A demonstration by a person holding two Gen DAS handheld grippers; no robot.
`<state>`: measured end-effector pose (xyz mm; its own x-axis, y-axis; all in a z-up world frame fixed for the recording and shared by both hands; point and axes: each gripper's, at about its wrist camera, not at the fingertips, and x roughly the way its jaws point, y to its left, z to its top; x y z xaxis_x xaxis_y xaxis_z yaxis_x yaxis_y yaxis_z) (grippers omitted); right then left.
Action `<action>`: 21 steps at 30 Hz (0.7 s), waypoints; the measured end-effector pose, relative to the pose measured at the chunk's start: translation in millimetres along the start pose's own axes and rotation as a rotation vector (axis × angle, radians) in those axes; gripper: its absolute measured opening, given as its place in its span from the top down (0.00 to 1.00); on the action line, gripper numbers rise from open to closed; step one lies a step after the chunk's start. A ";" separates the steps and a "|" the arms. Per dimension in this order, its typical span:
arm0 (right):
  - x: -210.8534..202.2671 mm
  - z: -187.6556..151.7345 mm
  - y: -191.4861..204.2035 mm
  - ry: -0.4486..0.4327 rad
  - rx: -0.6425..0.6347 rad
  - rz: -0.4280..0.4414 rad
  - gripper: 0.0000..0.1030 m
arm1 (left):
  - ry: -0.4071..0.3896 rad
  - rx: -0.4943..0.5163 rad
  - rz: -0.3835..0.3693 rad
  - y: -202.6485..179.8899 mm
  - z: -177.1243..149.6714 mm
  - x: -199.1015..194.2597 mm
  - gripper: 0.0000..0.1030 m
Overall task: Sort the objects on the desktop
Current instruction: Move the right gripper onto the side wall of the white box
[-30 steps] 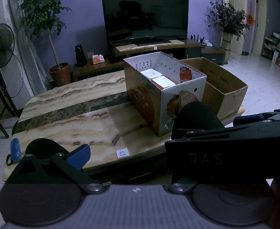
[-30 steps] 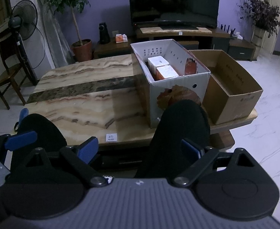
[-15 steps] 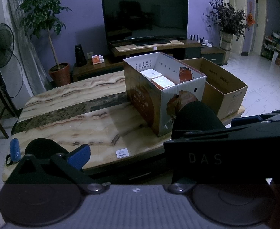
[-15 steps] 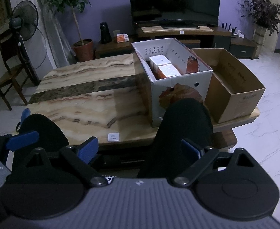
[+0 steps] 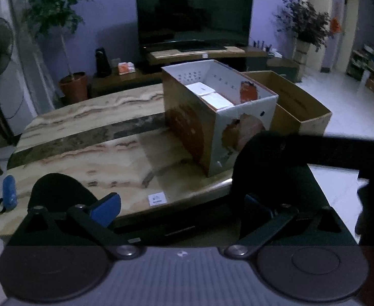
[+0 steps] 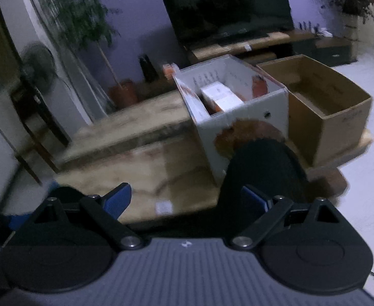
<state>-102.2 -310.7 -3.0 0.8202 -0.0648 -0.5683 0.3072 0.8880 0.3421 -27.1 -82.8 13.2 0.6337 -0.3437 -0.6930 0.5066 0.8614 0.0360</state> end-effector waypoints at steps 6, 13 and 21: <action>-1.8 20.1 -30.6 -0.130 -0.168 -0.108 0.04 | 0.022 0.062 -0.060 -11.6 4.6 20.2 0.01; 42.4 100.1 -96.4 -0.037 0.036 -0.163 0.04 | 0.064 0.068 -0.069 -3.3 15.7 65.9 0.01; 130.9 148.8 -56.4 0.044 -0.193 -0.044 0.15 | 0.102 -0.057 -0.017 47.7 41.1 125.5 0.01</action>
<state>59.6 -437.0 14.6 0.7848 -0.0890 -0.6134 0.2402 0.9560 0.1687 100.7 -100.2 -42.5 0.5611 -0.3211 -0.7629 0.4806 0.8768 -0.0156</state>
